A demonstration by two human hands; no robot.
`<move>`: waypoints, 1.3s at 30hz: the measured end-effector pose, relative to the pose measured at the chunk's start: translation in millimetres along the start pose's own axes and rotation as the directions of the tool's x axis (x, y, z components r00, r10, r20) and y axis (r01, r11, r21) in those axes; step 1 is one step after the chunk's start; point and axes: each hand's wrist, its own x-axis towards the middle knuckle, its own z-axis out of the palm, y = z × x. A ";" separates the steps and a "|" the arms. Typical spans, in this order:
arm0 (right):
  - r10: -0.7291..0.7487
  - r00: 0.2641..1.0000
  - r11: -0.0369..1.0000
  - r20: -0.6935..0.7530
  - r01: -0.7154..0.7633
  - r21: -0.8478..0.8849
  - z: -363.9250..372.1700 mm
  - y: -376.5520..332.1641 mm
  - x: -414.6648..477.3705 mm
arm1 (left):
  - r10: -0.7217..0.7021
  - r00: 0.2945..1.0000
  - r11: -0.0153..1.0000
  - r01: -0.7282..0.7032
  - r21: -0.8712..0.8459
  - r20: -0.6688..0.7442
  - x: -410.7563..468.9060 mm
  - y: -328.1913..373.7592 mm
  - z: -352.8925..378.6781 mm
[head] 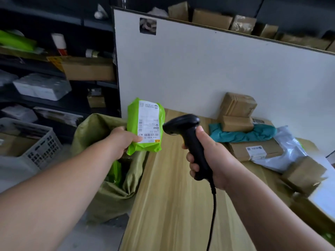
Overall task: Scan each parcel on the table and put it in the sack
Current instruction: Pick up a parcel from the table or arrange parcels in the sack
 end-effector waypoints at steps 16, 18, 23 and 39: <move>0.133 0.987 0.991 -0.085 -0.134 -0.005 45.8 37.0 45.7 | -0.135 0.955 0.951 0.200 0.235 -0.265 74.4 -78.4 -83.0; 0.146 0.985 0.989 -0.093 -0.147 -0.005 43.7 43.3 49.1 | -0.176 0.952 0.924 0.248 0.290 -0.251 79.4 -91.3 -80.8; 0.168 0.979 0.985 -0.114 -0.170 -0.008 30.7 55.6 47.1 | -0.179 0.953 0.835 0.280 0.475 -0.246 79.6 -105.9 -68.7; 0.079 0.959 0.994 -0.271 -0.056 0.095 -151.7 79.5 -74.0 | 0.377 0.800 0.285 -0.580 0.764 0.467 -65.9 -58.4 173.0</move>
